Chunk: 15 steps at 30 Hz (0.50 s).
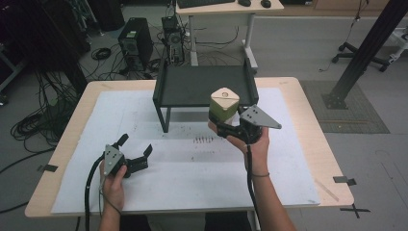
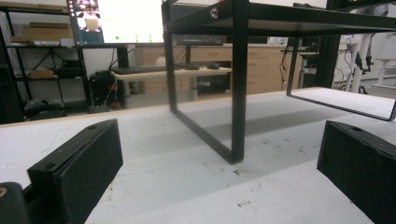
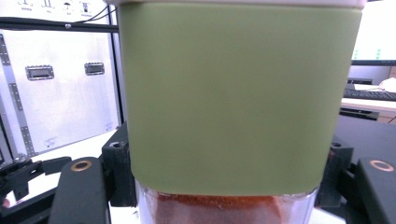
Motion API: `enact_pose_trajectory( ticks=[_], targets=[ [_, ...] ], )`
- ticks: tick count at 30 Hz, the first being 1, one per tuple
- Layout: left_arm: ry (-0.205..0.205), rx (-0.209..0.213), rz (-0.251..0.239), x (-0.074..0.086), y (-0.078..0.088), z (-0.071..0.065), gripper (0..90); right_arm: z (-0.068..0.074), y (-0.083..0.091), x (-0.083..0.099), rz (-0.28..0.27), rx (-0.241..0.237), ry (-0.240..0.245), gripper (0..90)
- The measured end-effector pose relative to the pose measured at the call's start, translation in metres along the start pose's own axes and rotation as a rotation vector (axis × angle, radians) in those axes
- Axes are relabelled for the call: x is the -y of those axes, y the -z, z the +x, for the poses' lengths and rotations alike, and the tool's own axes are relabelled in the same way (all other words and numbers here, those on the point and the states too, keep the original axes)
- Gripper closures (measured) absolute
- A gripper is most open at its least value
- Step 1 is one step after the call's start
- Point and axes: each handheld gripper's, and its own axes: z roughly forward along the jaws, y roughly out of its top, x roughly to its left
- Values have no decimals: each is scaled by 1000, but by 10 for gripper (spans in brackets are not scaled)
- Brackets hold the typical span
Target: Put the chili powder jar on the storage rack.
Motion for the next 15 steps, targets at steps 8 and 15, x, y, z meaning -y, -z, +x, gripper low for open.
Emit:
enact_pose_trajectory(
  ticks=[8,15],
  targets=[
    [0,0,0,0,0,0,4,-8,-11,-16,-4,18,14,295],
    [-1,0,0,0,0,0,4,-16,-20,-27,4,42,20,295]
  ],
)
